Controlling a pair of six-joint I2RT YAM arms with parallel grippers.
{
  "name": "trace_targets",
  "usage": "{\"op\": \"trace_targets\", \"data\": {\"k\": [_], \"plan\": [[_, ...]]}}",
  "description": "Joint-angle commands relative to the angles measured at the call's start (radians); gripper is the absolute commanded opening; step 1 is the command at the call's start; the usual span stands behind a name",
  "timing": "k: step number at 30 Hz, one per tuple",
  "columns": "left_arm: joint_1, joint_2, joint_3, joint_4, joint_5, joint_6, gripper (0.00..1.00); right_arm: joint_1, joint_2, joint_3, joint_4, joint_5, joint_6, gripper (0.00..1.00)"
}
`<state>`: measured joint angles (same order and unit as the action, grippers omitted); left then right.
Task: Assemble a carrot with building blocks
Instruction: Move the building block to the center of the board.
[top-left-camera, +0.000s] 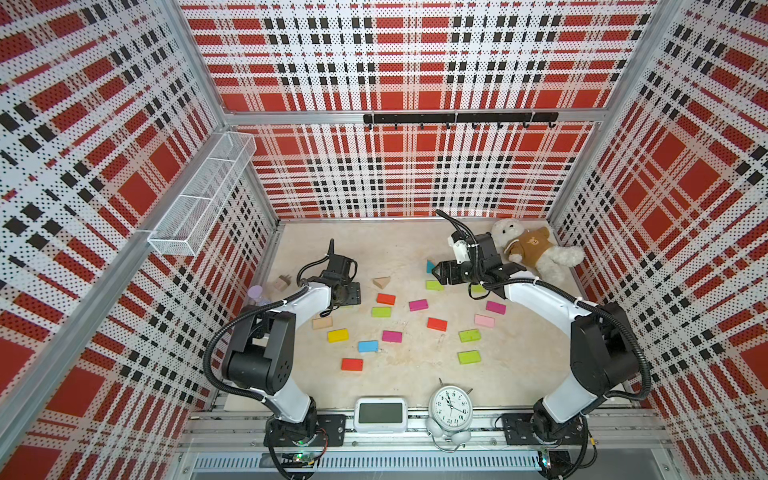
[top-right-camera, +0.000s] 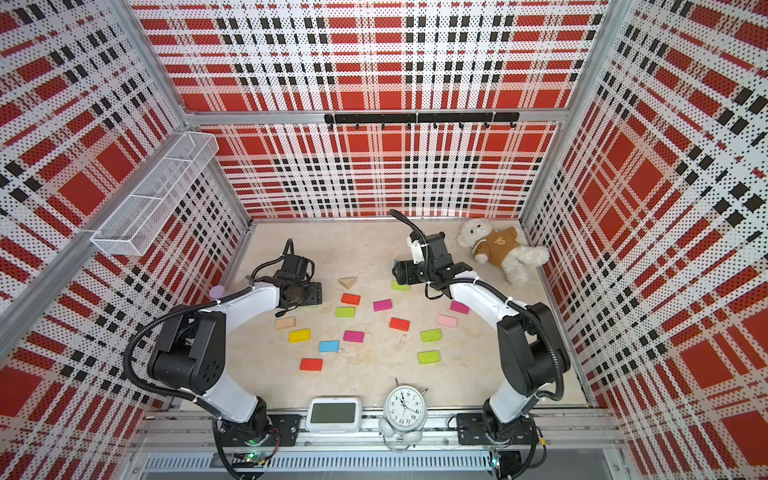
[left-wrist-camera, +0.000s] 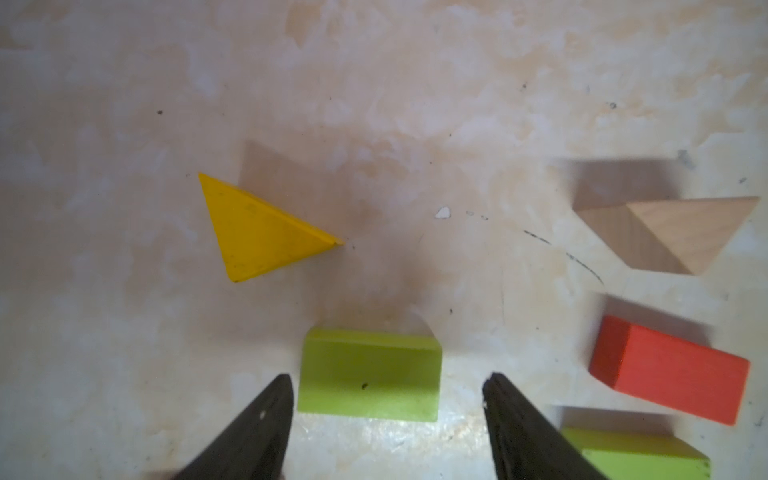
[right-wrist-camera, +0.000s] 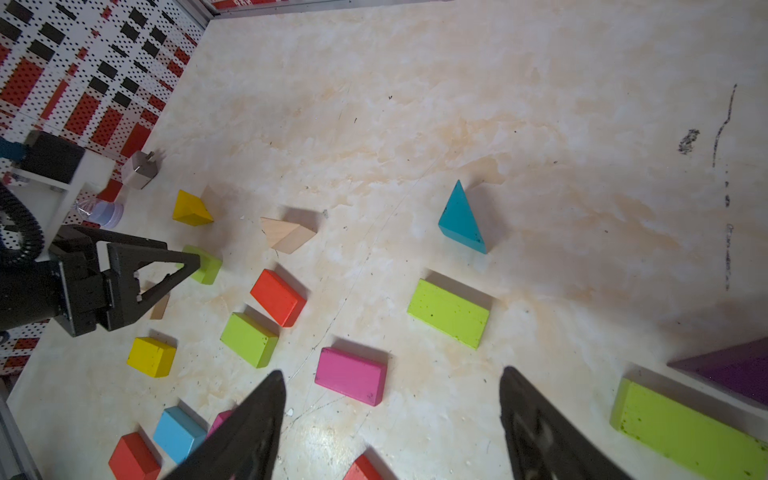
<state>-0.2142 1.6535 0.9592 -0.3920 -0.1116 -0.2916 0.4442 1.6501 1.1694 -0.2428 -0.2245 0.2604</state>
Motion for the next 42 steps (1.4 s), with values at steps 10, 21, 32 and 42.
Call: {"op": "trace_targets", "data": {"k": [10,21,32,42], "plan": [[0.012,0.07,0.057,-0.093,-0.008,0.001,0.77,0.007,0.046,0.042,0.013,-0.039,0.017,0.81],[0.002,0.131,0.113,-0.125,-0.009,0.005,0.69,0.007,0.057,0.046,0.011,-0.052,0.024,0.81],[0.001,0.179,0.155,-0.13,-0.002,0.004,0.63,0.019,0.069,0.056,-0.003,-0.064,0.028,0.8],[-0.022,0.194,0.197,-0.156,0.003,-0.003,0.75,0.051,0.093,0.077,-0.024,-0.051,0.039,0.79]]}}
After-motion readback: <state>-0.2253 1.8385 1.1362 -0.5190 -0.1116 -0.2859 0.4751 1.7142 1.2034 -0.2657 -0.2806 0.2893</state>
